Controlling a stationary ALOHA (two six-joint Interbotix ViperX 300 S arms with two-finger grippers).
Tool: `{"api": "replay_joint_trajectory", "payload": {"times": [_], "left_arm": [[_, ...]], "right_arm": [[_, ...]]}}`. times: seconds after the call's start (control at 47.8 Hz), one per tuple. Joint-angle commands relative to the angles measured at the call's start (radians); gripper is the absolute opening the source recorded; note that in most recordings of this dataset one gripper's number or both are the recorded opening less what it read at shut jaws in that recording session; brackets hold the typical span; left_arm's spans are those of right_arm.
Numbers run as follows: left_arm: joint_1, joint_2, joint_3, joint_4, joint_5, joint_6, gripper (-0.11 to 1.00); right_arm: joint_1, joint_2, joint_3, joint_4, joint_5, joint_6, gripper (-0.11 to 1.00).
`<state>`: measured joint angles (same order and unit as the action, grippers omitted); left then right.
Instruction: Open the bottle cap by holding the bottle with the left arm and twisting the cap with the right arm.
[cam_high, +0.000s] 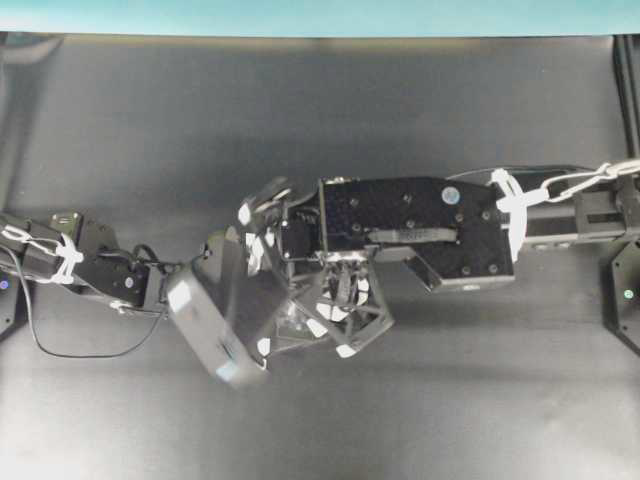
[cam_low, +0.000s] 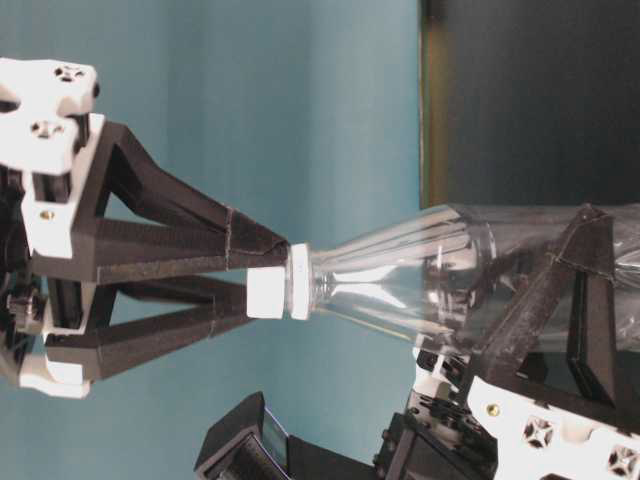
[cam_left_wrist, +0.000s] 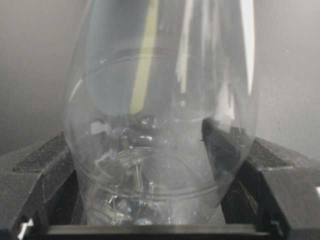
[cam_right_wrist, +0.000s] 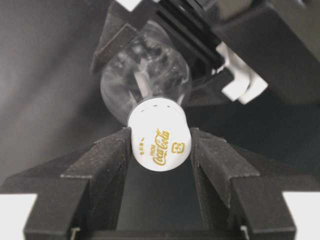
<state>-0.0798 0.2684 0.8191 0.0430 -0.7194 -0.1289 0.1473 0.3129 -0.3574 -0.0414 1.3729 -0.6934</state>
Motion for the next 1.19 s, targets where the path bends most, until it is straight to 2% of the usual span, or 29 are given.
{"api": "replay_joint_trajectory", "payload": {"times": [0.0, 0.084, 0.188, 0.251, 0.356, 0.419, 0.586, 0.691, 0.942, 1.109, 1.172], "left_arm": [[-0.015, 0.009, -0.005, 0.002, 0.014, -0.023, 0.79], [-0.015, 0.009, -0.008, 0.002, 0.014, -0.026, 0.79], [-0.015, 0.009, -0.008, 0.002, 0.014, -0.029, 0.79], [-0.015, 0.009, -0.006, 0.002, 0.014, -0.029, 0.79], [-0.015, 0.009, -0.008, 0.002, 0.014, -0.029, 0.79], [-0.015, 0.009, -0.008, 0.002, 0.014, -0.029, 0.79], [-0.015, 0.009, -0.008, 0.002, 0.014, -0.029, 0.79], [-0.015, 0.009, -0.006, 0.002, 0.014, -0.029, 0.79], [-0.015, 0.008, -0.002, 0.002, 0.014, -0.029, 0.79], [-0.015, 0.008, -0.003, 0.002, 0.014, -0.029, 0.79], [-0.015, 0.008, -0.002, 0.002, 0.014, -0.029, 0.79]], "right_arm": [[0.009, -0.012, -0.008, -0.008, -0.034, -0.091, 0.36], [0.015, -0.014, -0.006, -0.020, -0.035, -0.170, 0.36], [0.031, -0.017, 0.005, -0.071, -0.035, -0.250, 0.36], [0.037, -0.020, 0.017, -0.095, -0.038, -0.261, 0.36], [0.038, -0.031, 0.041, -0.098, -0.038, -0.259, 0.36], [0.035, -0.040, 0.060, -0.095, -0.040, -0.247, 0.36], [0.031, -0.057, 0.095, -0.091, -0.052, -0.153, 0.36], [0.031, -0.058, 0.097, -0.091, -0.061, -0.118, 0.36], [0.034, -0.061, 0.092, -0.084, -0.066, -0.104, 0.36], [0.032, -0.071, 0.091, -0.080, -0.081, -0.067, 0.37], [0.034, -0.072, 0.092, -0.089, -0.091, -0.046, 0.44]]}}
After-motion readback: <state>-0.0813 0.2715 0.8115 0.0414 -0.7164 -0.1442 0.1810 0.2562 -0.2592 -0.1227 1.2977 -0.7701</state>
